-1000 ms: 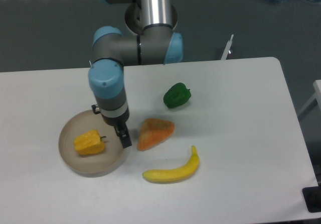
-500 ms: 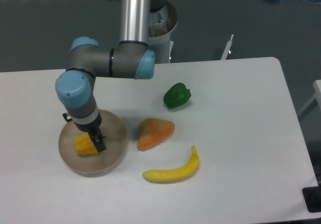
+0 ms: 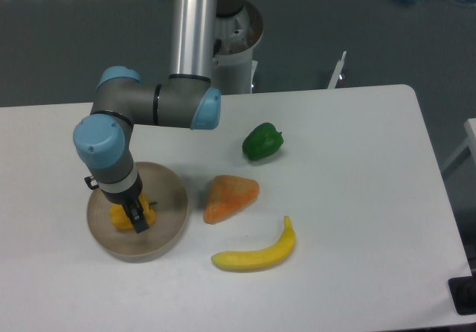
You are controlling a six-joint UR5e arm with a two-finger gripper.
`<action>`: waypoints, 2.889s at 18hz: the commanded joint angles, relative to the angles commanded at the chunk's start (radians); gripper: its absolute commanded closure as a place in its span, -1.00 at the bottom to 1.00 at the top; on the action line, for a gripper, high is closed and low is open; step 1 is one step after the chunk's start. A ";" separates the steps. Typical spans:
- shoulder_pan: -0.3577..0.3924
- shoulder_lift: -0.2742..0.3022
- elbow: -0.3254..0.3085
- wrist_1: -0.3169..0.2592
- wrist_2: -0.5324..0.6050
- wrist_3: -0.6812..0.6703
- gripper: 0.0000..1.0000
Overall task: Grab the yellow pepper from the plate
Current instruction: 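Lift the yellow pepper off the plate and carry it beside the green pepper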
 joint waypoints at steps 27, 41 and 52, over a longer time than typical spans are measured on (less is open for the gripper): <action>0.531 0.210 0.110 -0.268 0.008 0.261 0.96; 0.620 0.193 0.109 -0.305 -0.066 0.410 0.95; 0.643 0.206 0.103 -0.337 -0.066 0.571 0.95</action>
